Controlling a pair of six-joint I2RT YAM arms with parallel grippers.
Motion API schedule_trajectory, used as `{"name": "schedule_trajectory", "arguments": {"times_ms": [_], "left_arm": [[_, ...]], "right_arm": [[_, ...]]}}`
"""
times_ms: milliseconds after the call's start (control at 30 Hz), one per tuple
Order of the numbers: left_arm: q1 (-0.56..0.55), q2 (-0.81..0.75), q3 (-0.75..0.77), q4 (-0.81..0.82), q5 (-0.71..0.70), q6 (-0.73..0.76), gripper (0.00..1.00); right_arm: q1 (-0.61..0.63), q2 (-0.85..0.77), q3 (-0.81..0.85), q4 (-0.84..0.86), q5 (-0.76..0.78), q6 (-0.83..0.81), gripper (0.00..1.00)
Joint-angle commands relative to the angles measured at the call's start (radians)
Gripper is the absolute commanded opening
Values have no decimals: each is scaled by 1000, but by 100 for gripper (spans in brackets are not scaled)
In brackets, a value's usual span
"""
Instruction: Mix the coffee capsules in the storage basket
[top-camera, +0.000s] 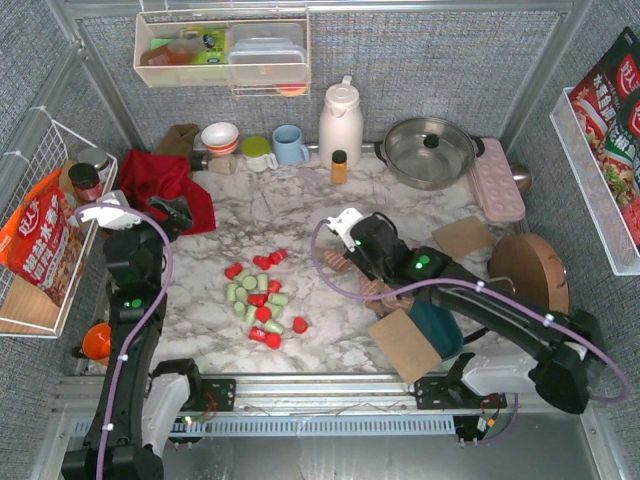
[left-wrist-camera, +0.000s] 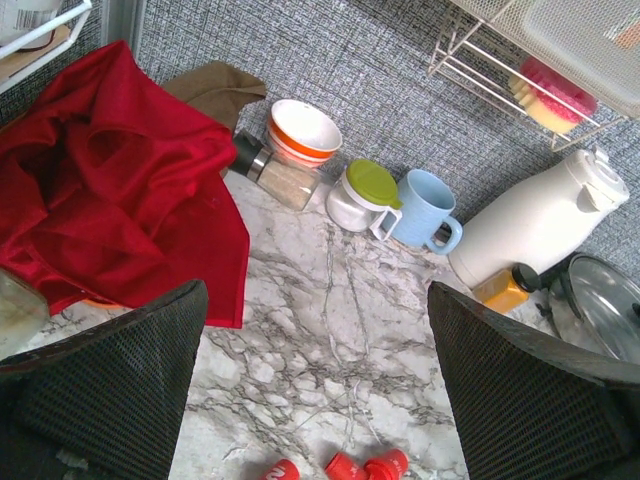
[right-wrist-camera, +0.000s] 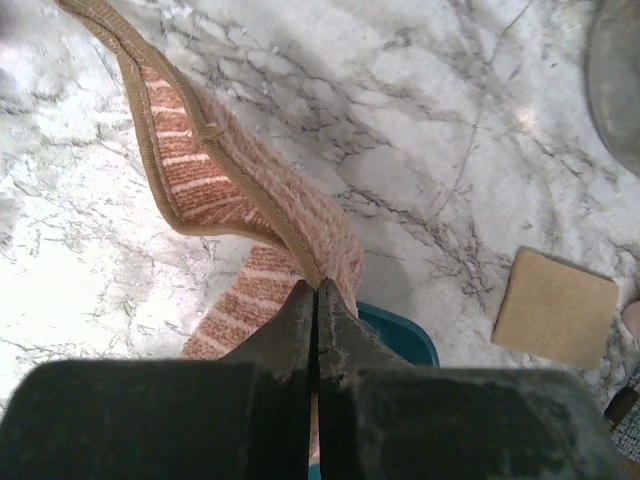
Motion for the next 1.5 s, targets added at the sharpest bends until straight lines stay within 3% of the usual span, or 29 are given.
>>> {"name": "schedule_trajectory", "arguments": {"times_ms": [0,133,300,433,633,900,1200,1367,1467], "left_arm": [[0,6,0,38,22,-2,99],[-1,21,8,37,63,1,99],[-9,64,36,44,247,31,99],[-53,81,47,39,295,67,99],[-222,81,46,16,291,146,99],[-444,123,78,-40,308,164,99],[-734,188,126,37,128,205,99],[-803,246,203,15,73,225,99],[-823,254,186,90,148,226,91]], "right_arm": [[2,-96,13,-17,47,30,0],[2,-209,12,14,69,39,0],[2,-338,-15,126,73,39,0],[1,-416,-83,245,58,16,0],[0,-491,-172,352,-91,-57,0],[0,-532,-213,363,-85,-86,0],[0,-544,-233,347,-269,-150,0],[0,-536,-246,350,-283,-160,0],[0,-531,-249,352,-277,-162,0]]}}
